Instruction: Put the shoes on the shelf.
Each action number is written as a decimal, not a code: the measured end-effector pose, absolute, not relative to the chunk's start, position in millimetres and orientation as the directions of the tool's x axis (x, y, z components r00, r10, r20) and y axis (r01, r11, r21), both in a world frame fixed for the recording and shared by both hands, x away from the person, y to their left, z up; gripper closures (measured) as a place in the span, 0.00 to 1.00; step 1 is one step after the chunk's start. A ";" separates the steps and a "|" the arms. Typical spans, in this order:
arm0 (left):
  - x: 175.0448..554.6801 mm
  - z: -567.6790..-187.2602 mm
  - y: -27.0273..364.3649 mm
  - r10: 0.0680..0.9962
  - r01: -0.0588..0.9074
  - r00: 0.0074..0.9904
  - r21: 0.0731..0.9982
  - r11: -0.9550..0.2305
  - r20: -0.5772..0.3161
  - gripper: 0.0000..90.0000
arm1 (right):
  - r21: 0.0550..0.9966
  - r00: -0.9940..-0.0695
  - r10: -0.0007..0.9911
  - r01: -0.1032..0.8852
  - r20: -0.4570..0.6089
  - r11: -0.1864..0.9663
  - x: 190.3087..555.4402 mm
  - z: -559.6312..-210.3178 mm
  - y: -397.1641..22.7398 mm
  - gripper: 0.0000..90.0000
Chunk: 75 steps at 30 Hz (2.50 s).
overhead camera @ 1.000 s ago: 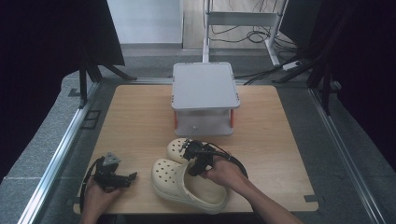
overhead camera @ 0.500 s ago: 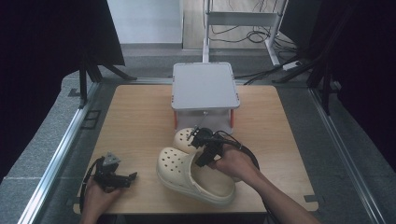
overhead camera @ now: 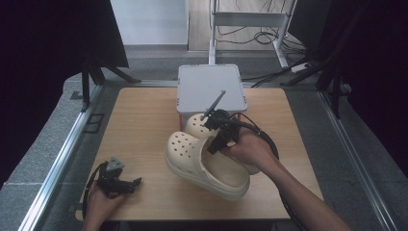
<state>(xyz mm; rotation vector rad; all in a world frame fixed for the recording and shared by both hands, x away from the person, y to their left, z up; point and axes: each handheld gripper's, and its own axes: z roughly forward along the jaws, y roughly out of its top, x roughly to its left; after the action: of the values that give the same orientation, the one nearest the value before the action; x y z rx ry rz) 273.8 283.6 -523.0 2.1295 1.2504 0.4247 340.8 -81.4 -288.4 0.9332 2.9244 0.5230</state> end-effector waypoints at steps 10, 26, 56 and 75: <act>273.9 -522.8 283.5 0.864 0.665 0.501 0.656 -0.358 -0.036 0.00 | 0.350 -0.754 0.655 0.626 0.045 0.697 363.9 -254.6 -82.2 0.71; 273.9 -522.7 283.6 0.862 0.664 0.506 0.654 -0.363 -0.035 0.00 | 0.398 -0.589 0.808 0.744 0.009 0.538 425.4 -224.8 -77.0 0.71; 273.7 -523.1 282.8 0.859 0.660 0.510 0.657 -0.364 -0.036 0.00 | 0.486 -0.256 0.965 0.852 0.062 0.195 534.7 -249.5 -58.6 0.71; 273.8 -522.9 282.7 0.858 0.660 0.513 0.656 -0.366 -0.037 0.00 | 0.511 -0.184 0.976 0.854 0.115 0.101 567.2 -270.9 -42.2 0.71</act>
<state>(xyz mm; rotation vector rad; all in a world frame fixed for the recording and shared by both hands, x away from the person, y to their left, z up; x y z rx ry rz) 273.8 282.7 -522.9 2.1397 1.2332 0.4157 567.2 -42.2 -270.9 1.8209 2.1270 0.7003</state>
